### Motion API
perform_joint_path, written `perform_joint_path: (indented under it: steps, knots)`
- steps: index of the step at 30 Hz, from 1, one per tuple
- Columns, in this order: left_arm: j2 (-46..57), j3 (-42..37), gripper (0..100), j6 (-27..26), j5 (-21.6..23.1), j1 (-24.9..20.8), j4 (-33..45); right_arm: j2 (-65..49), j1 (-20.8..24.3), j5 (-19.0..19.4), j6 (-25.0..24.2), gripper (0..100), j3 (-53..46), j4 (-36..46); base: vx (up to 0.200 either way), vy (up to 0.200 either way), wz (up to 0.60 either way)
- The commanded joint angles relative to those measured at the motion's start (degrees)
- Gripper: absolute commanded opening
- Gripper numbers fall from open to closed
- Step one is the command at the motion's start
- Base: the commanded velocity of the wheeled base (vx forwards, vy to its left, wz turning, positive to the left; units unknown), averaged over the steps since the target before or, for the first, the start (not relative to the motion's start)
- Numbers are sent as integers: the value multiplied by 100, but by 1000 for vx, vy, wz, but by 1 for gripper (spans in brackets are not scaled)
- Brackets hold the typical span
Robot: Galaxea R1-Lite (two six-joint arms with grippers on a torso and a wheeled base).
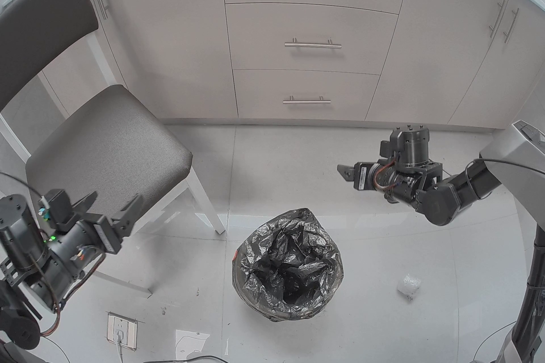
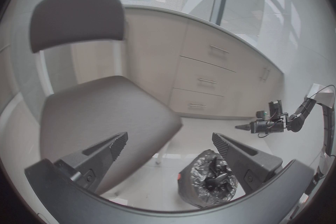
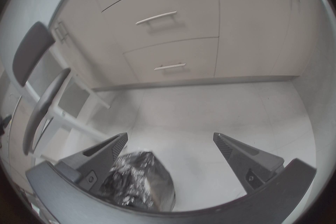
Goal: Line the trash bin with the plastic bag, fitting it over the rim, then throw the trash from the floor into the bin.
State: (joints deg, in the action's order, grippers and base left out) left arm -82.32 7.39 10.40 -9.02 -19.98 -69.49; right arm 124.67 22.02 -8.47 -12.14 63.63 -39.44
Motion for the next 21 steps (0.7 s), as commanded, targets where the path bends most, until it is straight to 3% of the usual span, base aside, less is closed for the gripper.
perform_joint_path:
  steps: [1,2,3,6,9,10,13,14,15,21]
  knots:
    - [1799,-739,100,243,-100,1233,831,1332,-699,30,-104,100,1450,138,0,0,0]
    - [1843,-739,100,252,-100,1260,884,1367,-707,30,-104,100,1494,147,0,0,0]
    - [2414,-739,100,305,-38,1646,1684,1718,-778,30,-131,100,1942,349,0,0,0]
    - [3354,-739,100,349,155,1901,2906,2369,-839,12,-324,100,2856,665,0,0,0]
    - [4330,-704,100,595,392,1919,3872,2931,-901,-58,-447,100,3797,1140,0,0,0]
    - [4330,-704,100,595,392,1919,3872,2931,-901,-58,-447,100,3797,1140,0,0,0]
    - [5358,-519,100,999,542,1910,5103,3432,-1024,-190,-552,100,4676,1535,0,0,0]
    - [5358,-519,100,999,542,1910,5103,3432,-1024,-190,-552,100,4676,1535,0,0,0]
    - [5982,-361,100,1043,533,1910,5736,3775,-1077,-322,-544,100,5096,1711,0,0,0]
    - [7986,246,100,832,498,1901,7845,4803,-1261,-744,-500,100,5096,2687,0,0,0]
